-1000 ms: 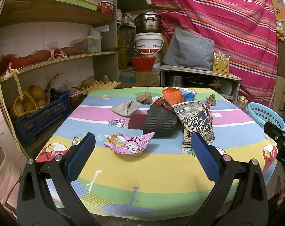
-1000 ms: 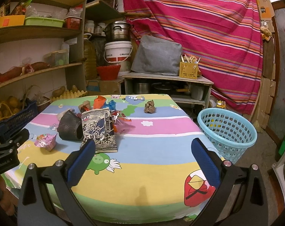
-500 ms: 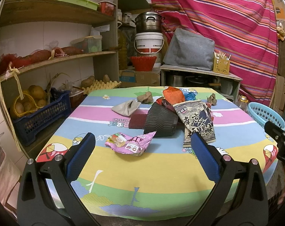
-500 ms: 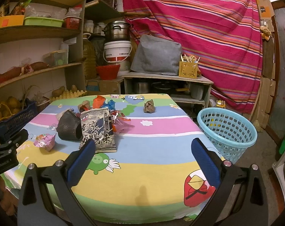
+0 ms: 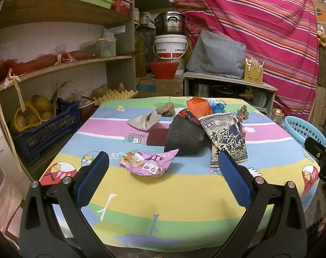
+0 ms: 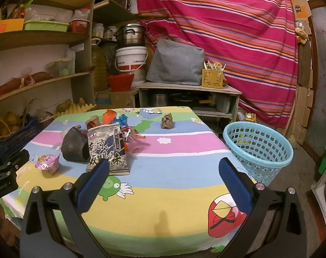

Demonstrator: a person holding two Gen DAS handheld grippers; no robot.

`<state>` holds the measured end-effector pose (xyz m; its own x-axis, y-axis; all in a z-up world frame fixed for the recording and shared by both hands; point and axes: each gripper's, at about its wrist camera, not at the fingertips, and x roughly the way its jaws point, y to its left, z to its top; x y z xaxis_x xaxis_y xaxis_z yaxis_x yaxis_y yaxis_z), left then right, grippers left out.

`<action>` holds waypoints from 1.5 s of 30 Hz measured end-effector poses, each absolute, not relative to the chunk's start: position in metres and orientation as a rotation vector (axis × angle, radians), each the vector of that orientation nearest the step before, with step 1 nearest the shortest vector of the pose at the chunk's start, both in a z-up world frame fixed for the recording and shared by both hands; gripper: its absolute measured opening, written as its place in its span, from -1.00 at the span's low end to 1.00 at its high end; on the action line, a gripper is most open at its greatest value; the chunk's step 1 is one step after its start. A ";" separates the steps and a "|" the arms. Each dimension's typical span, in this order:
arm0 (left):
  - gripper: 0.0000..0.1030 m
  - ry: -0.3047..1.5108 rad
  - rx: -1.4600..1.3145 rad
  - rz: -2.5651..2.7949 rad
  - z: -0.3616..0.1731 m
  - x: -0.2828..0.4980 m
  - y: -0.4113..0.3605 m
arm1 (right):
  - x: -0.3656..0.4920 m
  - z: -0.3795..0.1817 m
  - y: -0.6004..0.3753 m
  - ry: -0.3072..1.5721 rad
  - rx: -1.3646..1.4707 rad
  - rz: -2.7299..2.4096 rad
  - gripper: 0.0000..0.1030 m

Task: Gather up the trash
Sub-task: 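Grasp the pink snack wrapper with the left tool while the right tool grasps the black-and-white printed snack bag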

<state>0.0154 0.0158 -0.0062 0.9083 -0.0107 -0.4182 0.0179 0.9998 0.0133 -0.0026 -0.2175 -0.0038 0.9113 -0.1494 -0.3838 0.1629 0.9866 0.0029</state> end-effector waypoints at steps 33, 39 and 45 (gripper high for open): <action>0.83 0.611 0.107 -0.052 -0.058 0.108 0.020 | 0.065 -0.032 -0.204 0.537 0.008 -0.194 0.93; 0.25 0.690 0.072 -0.086 -0.064 0.125 0.020 | 0.078 -0.031 -0.206 0.559 0.042 -0.178 0.93; -0.32 0.727 0.056 -0.108 -0.070 0.127 0.025 | 0.096 -0.036 -0.191 0.595 0.039 -0.138 0.93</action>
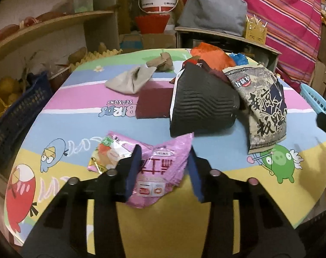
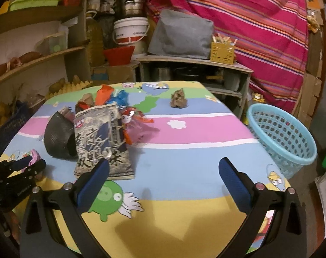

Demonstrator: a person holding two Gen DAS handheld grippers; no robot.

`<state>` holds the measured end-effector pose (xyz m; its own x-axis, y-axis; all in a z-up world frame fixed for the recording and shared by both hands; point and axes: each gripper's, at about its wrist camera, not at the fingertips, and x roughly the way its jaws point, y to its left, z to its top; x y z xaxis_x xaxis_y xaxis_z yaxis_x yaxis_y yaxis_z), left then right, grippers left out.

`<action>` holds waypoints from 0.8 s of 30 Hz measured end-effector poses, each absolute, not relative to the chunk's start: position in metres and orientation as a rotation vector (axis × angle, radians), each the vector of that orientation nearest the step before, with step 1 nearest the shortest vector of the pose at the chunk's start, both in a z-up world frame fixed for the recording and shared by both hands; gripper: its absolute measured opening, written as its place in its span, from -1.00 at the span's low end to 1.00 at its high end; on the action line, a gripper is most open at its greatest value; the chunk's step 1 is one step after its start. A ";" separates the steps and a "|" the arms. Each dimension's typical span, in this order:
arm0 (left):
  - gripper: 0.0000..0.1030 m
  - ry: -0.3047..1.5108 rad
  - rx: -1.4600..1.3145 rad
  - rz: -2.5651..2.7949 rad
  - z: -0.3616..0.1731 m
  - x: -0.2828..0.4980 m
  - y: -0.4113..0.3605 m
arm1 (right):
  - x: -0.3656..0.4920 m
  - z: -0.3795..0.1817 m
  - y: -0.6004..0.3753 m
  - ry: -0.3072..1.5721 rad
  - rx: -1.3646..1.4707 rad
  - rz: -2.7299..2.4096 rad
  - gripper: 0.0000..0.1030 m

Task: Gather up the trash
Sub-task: 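Grasp the pink snack wrapper with the left tool while the right tool grasps the black-and-white printed snack bag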

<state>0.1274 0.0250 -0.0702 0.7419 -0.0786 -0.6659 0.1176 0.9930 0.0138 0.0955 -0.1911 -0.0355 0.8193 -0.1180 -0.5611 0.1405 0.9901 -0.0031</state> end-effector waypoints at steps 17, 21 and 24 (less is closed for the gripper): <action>-0.57 0.641 -0.043 -0.037 -0.047 0.108 0.075 | 0.162 -0.066 -0.127 0.731 -0.003 -0.064 0.93; -0.57 0.645 -0.036 -0.017 -0.051 0.108 0.077 | 0.170 -0.066 -0.127 0.747 -0.012 -0.064 0.92; -0.57 0.651 -0.050 -0.009 -0.053 0.112 0.080 | 0.170 -0.062 -0.124 0.732 -0.046 -0.066 0.75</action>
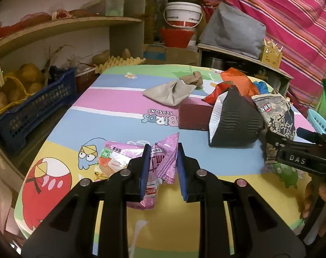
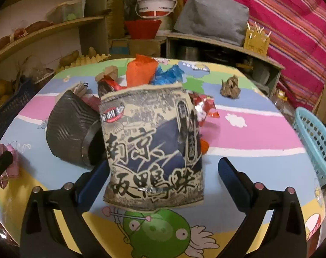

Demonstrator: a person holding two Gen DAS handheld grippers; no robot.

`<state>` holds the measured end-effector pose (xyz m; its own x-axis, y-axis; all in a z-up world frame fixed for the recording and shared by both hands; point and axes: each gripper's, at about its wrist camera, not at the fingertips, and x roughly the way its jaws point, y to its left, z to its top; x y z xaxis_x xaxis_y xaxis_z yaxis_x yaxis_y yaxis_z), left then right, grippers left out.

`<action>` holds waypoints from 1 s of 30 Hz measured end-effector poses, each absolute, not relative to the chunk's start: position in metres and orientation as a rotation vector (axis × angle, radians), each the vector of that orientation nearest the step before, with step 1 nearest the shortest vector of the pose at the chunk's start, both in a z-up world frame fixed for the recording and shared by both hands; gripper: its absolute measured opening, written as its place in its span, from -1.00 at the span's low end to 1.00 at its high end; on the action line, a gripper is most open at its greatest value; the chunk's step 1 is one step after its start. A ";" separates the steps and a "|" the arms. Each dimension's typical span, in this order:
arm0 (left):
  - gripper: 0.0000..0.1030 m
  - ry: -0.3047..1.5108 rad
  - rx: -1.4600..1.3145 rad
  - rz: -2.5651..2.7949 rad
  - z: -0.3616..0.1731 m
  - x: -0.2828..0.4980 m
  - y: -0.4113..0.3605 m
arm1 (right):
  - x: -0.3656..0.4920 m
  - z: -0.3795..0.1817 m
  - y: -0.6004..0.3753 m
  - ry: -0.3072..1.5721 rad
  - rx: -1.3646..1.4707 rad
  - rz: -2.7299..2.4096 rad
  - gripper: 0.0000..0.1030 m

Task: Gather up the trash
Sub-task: 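Grasp the pink snack wrapper with the left tool while the right tool grasps the black-and-white printed snack bag, then carry the pink wrapper and printed bag over the light-blue basket with both tools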

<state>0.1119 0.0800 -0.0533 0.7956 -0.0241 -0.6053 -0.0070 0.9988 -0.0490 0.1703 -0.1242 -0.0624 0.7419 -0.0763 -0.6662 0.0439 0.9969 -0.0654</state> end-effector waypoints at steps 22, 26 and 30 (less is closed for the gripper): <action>-0.57 0.548 -0.039 0.054 0.011 0.107 0.043 | 0.134 0.000 -0.214 0.613 0.061 0.064 -0.45; -0.57 0.498 -0.027 0.021 0.040 0.112 0.012 | 0.136 0.024 -0.259 0.580 0.103 0.022 -0.45; -0.57 0.474 -0.024 -0.021 0.059 0.126 -0.029 | 0.139 0.048 -0.313 0.535 0.164 -0.006 -0.45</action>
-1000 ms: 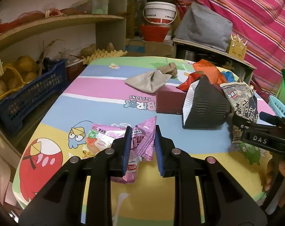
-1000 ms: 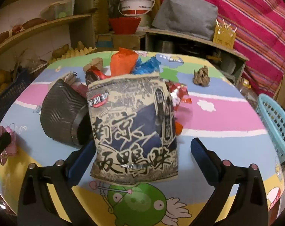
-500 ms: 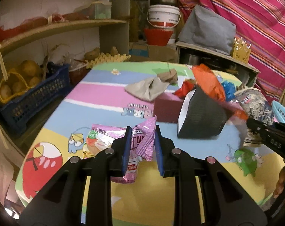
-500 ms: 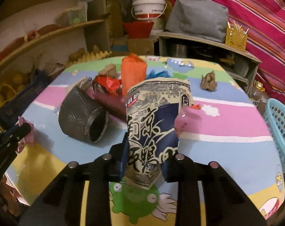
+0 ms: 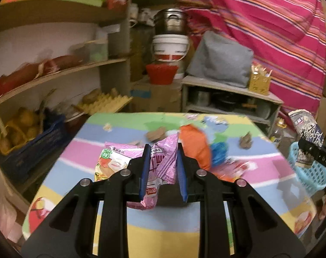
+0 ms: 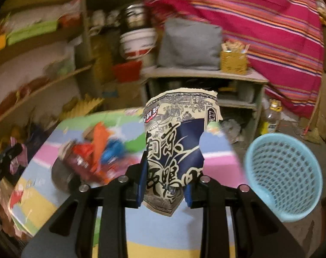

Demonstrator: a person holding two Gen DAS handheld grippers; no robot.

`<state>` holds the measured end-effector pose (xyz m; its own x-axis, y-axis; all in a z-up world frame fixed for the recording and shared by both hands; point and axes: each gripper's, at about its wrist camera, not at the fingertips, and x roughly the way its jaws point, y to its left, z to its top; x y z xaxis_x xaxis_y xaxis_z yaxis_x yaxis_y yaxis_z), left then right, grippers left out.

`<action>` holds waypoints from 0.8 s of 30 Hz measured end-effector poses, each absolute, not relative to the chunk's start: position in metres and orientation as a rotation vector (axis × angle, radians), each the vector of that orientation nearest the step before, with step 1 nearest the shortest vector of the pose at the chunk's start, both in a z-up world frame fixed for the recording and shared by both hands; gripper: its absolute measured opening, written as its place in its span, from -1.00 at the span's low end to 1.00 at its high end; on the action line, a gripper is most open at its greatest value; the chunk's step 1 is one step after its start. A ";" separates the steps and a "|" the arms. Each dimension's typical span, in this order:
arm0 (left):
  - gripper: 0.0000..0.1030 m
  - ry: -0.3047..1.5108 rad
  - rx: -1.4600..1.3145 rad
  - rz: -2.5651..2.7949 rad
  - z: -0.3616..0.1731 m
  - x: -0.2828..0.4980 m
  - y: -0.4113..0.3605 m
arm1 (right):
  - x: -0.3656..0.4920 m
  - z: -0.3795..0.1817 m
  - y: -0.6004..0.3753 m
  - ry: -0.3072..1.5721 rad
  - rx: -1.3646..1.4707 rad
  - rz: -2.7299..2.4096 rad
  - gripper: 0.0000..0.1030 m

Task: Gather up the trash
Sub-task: 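Carry the pink wrapper and printed bag over the light-blue basket with both tools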

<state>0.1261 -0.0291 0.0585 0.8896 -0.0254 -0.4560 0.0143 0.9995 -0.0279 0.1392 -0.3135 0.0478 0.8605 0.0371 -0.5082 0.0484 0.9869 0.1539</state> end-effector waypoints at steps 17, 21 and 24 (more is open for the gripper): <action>-0.57 0.457 0.023 -0.377 0.077 0.183 -0.244 | 0.129 0.042 -0.510 0.530 0.272 -0.271 -0.45; -0.57 0.475 0.071 -0.471 0.068 0.189 -0.303 | 0.127 0.029 -0.536 0.552 0.278 -0.313 -0.45; -0.57 0.501 0.064 -0.538 0.061 0.191 -0.339 | 0.121 0.023 -0.553 0.553 0.295 -0.339 -0.45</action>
